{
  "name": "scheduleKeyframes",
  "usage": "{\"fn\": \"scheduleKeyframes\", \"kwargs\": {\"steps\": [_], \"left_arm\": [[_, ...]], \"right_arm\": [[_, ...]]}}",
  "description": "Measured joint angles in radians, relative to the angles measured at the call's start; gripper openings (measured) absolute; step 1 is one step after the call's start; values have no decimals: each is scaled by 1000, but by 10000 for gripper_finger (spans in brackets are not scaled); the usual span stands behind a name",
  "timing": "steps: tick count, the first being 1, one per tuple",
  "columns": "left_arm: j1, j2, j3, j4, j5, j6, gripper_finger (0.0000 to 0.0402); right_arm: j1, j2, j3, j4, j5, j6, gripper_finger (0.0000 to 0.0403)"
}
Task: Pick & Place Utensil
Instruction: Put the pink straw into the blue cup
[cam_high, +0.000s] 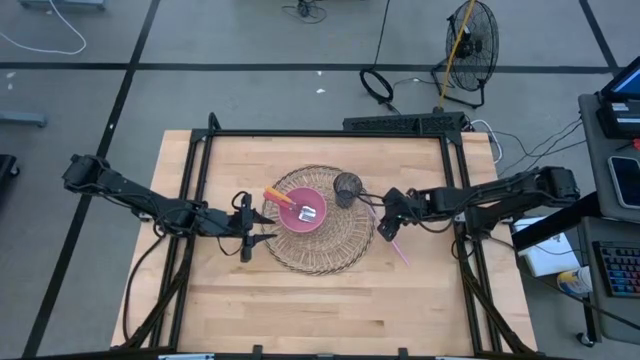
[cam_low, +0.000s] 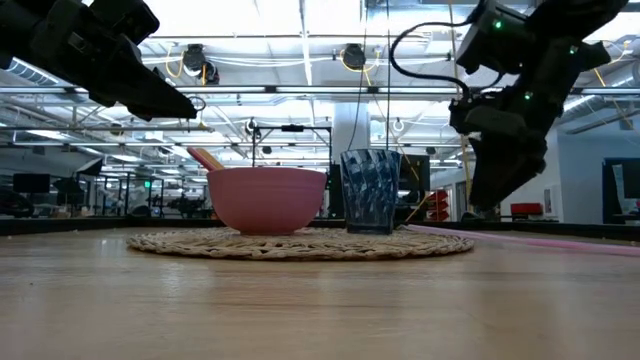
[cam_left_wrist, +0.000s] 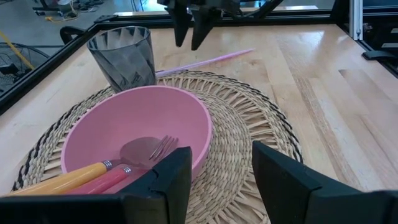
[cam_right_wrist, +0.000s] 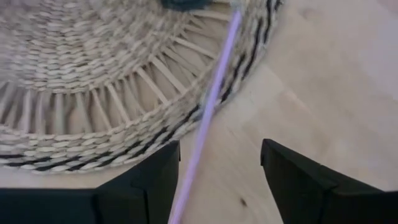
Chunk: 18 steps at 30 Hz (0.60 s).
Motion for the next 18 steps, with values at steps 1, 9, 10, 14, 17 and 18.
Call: {"fn": "scheduleKeyframes", "kwargs": {"steps": [1, 9, 10, 14, 17, 18], "left_arm": [[0, 0, 0, 0, 0, 0, 170], [0, 0, 0, 0, 0, 0, 170], [0, 0, 0, 0, 0, 0, 170], [0, 0, 0, 0, 0, 0, 170], [0, 0, 0, 0, 0, -1, 170], [0, 0, 0, 1, 0, -1, 170]], "right_arm": [[-3, 0, -9, 7, -3, 8, 219], [-5, 0, -51, 102, -25, 17, 219], [-5, 0, -54, 106, -25, 13, 219], [-5, 1, -70, 119, -24, 4, 219], [-3, 1, -85, 152, -23, 3, 219], [-3, 1, -86, 157, -23, 1, 219]]}}
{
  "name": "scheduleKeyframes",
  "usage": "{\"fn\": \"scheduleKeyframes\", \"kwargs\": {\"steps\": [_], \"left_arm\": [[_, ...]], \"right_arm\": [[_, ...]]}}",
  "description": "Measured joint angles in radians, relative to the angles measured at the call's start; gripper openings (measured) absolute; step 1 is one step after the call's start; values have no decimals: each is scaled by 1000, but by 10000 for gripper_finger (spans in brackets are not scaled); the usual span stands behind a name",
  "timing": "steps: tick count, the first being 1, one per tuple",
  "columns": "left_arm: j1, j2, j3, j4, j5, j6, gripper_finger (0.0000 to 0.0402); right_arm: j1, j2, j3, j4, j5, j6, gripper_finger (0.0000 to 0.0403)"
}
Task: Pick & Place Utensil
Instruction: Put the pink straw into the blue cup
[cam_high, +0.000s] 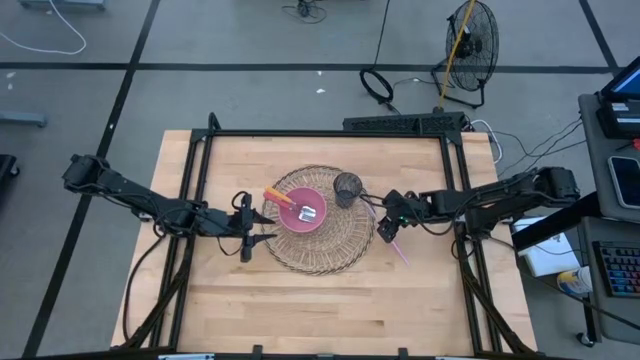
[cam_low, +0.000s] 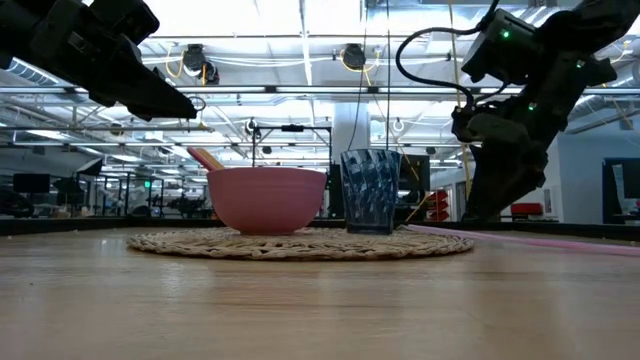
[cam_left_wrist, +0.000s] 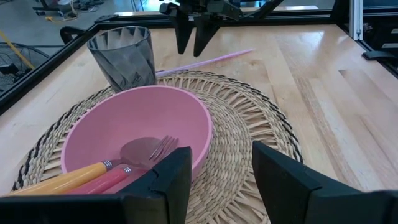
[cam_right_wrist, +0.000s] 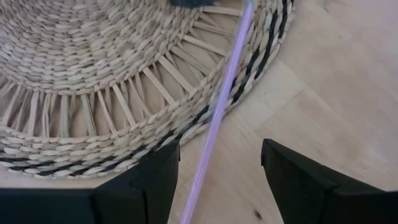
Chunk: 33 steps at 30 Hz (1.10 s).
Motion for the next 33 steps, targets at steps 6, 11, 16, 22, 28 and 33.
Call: {"fn": "scheduleKeyframes", "kwargs": {"steps": [6, 11, 16, 22, 28, 33], "left_arm": [[0, 0, 0, 4, 0, -1, 170], [0, 0, 0, 5, 0, -4, 170], [0, 0, 0, 5, 0, -4, 170], [0, 0, 0, 6, -1, -4, 170], [0, 0, 0, 7, -1, -5, 170], [0, 0, 0, 7, -1, -19, 170]], "right_arm": [[0, 0, 0, 1, 1, 0, 219], [14, 0, 0, 0, 13, 22, 219], [54, 0, 0, 3, 53, 46, 219], [81, 1, 0, 13, 64, 70, 219], [89, 13, 0, 23, 87, 50, 219], [72, 21, 0, 23, 86, 46, 219]]}}
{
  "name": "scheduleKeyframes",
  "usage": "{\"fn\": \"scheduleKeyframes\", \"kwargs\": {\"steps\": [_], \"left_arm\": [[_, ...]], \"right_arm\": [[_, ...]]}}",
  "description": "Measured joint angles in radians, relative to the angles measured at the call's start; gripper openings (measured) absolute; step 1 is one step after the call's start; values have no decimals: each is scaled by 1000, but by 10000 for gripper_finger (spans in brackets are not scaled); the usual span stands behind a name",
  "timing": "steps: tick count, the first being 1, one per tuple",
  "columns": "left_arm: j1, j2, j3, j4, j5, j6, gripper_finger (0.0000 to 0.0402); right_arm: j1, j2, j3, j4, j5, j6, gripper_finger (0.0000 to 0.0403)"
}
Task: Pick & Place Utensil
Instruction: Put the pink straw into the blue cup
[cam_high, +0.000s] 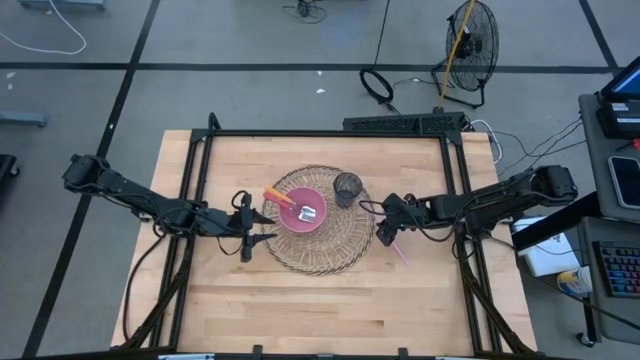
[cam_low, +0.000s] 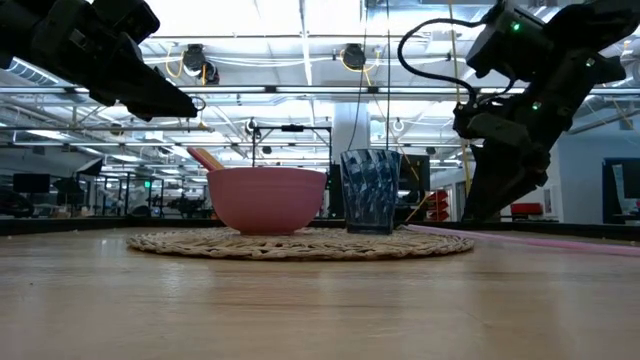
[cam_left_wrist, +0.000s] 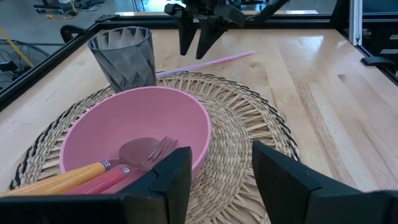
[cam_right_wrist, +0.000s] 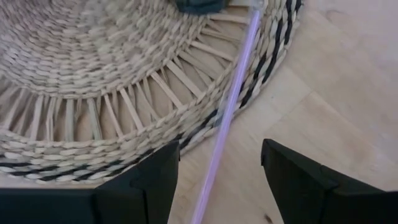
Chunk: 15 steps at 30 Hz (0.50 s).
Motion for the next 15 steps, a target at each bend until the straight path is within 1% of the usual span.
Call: {"fn": "scheduleKeyframes", "kwargs": {"steps": [8, 15], "left_arm": [[0, 0, 0, 0, 0, 1, 170], [0, 0, 0, 0, 0, 4, 170]], "right_arm": [[-1, 56, 0, 6, -6, -8, 219], [-1, 91, 1, 45, -7, -23, 219]]}}
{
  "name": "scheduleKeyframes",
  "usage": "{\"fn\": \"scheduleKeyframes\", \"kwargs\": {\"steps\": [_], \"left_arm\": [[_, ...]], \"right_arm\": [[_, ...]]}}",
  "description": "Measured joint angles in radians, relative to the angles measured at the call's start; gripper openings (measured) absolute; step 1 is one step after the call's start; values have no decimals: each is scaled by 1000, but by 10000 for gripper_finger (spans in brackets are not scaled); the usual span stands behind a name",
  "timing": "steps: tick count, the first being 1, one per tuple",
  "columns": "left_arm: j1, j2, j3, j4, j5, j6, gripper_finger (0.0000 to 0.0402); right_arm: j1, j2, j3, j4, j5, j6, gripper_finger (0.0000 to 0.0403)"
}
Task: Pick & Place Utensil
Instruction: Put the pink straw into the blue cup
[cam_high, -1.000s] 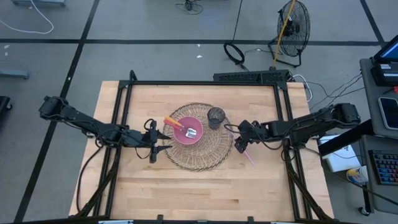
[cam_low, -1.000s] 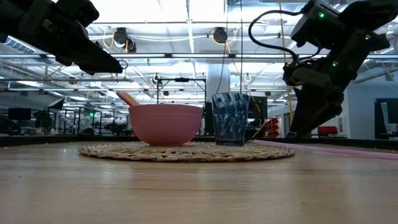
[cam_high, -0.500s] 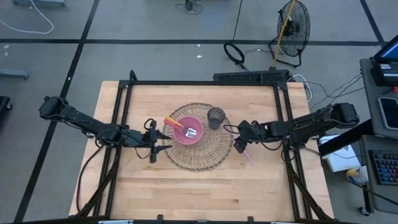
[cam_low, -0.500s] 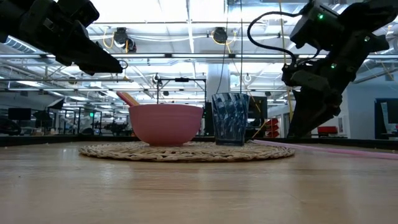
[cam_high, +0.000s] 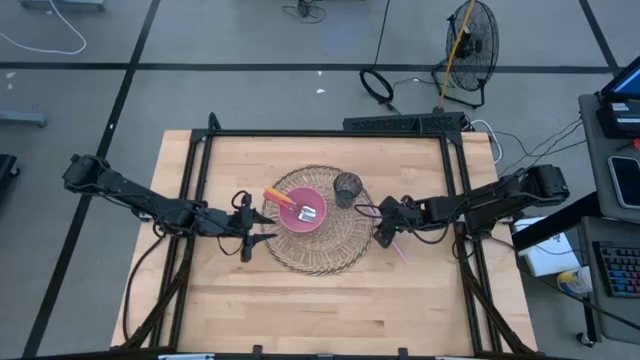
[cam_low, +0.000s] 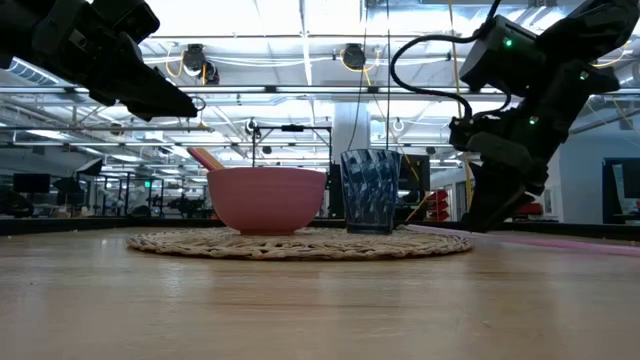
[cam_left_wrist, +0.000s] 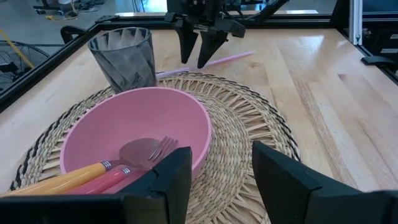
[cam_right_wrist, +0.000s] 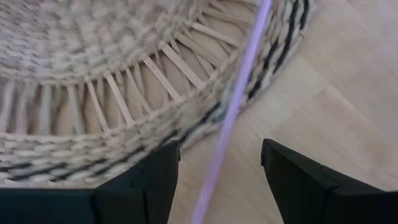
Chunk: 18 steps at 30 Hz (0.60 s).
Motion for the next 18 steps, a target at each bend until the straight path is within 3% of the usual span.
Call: {"fn": "scheduleKeyframes", "kwargs": {"steps": [18], "left_arm": [[0, 0, 0, -1, -2, 2, 170]], "right_arm": [[0, 79, 3, -4, 8, 1, 219]]}}
